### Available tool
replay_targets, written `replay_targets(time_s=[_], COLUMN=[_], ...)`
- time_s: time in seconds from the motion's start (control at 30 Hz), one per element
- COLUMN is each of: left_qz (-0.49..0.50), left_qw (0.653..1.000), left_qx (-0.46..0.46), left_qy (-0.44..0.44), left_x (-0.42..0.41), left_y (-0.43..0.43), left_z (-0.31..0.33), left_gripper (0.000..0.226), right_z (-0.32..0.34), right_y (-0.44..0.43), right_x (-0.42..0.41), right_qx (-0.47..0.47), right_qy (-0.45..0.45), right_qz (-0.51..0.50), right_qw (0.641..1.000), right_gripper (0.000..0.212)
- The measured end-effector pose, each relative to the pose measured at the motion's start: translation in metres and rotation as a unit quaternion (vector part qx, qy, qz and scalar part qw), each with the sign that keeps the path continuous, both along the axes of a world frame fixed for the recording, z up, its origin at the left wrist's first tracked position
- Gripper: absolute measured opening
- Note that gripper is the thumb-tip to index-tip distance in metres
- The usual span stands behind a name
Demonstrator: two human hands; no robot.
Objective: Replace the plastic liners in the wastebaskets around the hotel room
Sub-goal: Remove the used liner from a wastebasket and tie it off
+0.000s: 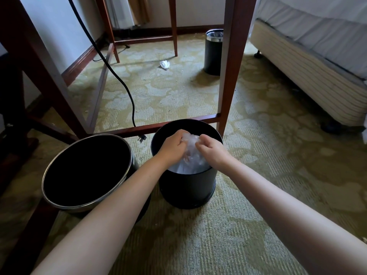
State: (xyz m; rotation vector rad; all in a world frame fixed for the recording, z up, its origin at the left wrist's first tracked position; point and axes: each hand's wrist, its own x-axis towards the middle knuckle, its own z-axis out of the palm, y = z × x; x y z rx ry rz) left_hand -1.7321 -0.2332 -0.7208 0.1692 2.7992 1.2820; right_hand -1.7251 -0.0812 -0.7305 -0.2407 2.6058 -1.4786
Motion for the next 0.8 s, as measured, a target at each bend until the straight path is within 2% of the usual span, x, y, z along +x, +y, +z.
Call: replay_targets(time_s=[0.1,0.2,0.3,0.37,0.47,0.57,0.63,0.73,0.8], left_qz=[0.010,0.015,0.021,0.015,0.006,0.023,0.045,0.055,0.029], left_qw=[1.000,1.000,0.998,0.998,1.000,0.999,0.999,0.998,1.000], left_qx=[0.012,0.026,0.057,0.062,0.022,-0.017,-0.016,-0.009,0.006], left_qy=[0.010,0.001,-0.017,-0.017,-0.021,-0.016,-0.010,-0.006,-0.010], left_x=[0.000,0.001,0.004,0.006,0.007,0.005,0.003,0.000,-0.001], left_y=[0.001,0.004,0.007,0.009,0.009,0.010,0.010,0.006,0.004], left_z=[0.001,0.002,0.005,0.006,0.006,0.007,0.008,0.011,0.015], left_gripper=[0.026,0.024,0.026,0.023,0.021,0.018,0.023,0.025,0.019], right_z=[-0.006,-0.016,-0.021,-0.023,-0.021,-0.014,-0.006,0.006,0.012], right_y=[0.002,0.002,0.003,0.003,0.003,0.009,0.015,0.020,0.019], right_x=[0.001,0.004,0.007,0.008,0.008,0.005,0.005,0.002,-0.003], right_qx=[0.105,0.169,0.222,0.245,0.270,0.302,0.287,0.212,0.160], right_qy=[0.081,0.170,0.227,0.232,0.222,0.175,0.139,0.162,0.135], right_qz=[0.030,0.040,0.033,0.042,0.070,0.123,0.127,0.002,-0.043], right_qw=[0.991,0.970,0.948,0.940,0.934,0.929,0.939,0.964,0.977], right_gripper=[0.036,0.041,0.034,0.028,0.025,0.018,0.015,0.005,0.015])
